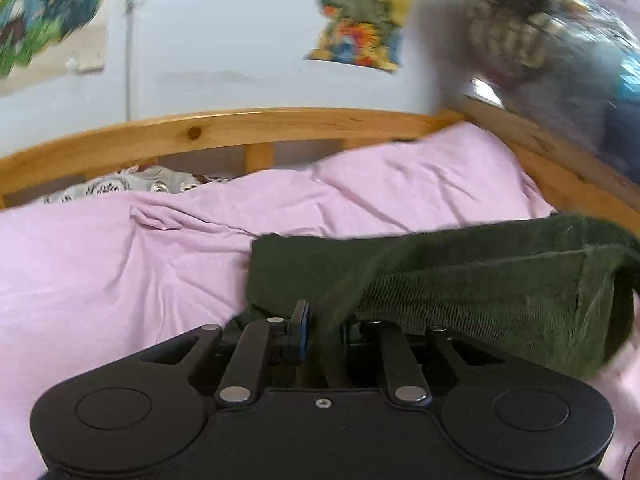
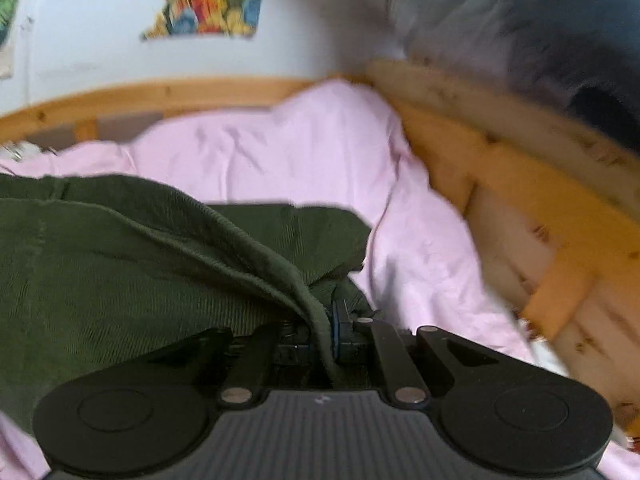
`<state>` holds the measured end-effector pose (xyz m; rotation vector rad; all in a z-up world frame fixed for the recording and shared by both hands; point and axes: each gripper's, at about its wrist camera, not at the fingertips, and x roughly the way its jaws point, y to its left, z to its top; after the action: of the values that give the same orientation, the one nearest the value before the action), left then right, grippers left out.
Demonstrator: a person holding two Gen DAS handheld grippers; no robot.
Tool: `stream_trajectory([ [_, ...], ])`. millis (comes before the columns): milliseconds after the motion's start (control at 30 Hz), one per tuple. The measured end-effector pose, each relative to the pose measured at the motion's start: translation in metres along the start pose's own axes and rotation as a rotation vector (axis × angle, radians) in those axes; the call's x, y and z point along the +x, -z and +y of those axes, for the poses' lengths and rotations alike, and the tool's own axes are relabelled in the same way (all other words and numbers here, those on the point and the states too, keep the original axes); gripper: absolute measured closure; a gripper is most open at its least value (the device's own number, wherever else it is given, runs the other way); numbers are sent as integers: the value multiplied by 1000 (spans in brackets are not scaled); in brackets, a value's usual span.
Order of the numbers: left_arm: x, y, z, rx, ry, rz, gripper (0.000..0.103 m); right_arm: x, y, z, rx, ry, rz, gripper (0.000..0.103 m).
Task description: Fold large clothes
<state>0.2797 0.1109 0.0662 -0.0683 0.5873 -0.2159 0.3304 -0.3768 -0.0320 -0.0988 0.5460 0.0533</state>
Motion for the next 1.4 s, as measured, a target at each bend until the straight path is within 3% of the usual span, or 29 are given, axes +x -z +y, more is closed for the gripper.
stream_trajectory([
  [67,20,3,13,-78,15,5,82,17,6,1,29,-5,34,95],
  [133,33,11,30,-162,60,0,69,24,16,2,53,-14,48,91],
  [300,30,25,63,-272,169,-33,24,24,31,2,53,-22,37,83],
  [333,27,25,66,-279,182,-39,21,23,32,1,50,-22,33,72],
  [367,24,25,67,-279,190,-46,17,22,32,0,54,-35,29,56],
  [433,16,25,69,-268,204,-86,9,18,30,2,64,-58,14,43],
  [467,12,25,69,-268,207,-110,3,18,29,4,61,-54,10,42],
  [500,8,25,71,-277,210,-136,2,18,27,7,53,-50,9,38],
  [567,5,23,75,-313,216,-152,2,16,26,12,39,-64,-3,19],
  [633,4,20,79,-343,211,-141,2,12,25,16,19,-84,-30,12],
  [767,1,28,69,-269,223,-86,1,9,28,19,-4,-87,-55,11],
  [833,9,38,56,-188,190,-23,1,10,29,15,20,-82,-67,12],
  [900,22,48,46,-135,122,36,7,10,29,10,53,-78,-83,18],
  [933,28,52,43,-126,104,54,10,11,28,8,63,-70,-86,30],
  [967,35,56,43,-133,96,74,19,12,26,7,68,-55,-87,52],
  [1033,46,60,47,-167,102,99,41,13,23,2,84,-27,-92,78],
  [1067,50,62,50,-183,98,104,65,12,22,-1,99,-27,-95,81],
  [1100,53,62,51,-189,89,114,96,11,21,-5,118,-39,-102,82],
  [1167,51,62,50,-169,69,85,102,5,16,-8,124,-21,-132,83],
  [1300,25,52,44,-145,37,-83,102,-12,-6,-8,132,7,-225,84],
  [1400,8,40,41,-142,39,-192,102,-7,-18,-6,96,28,-228,84],
])
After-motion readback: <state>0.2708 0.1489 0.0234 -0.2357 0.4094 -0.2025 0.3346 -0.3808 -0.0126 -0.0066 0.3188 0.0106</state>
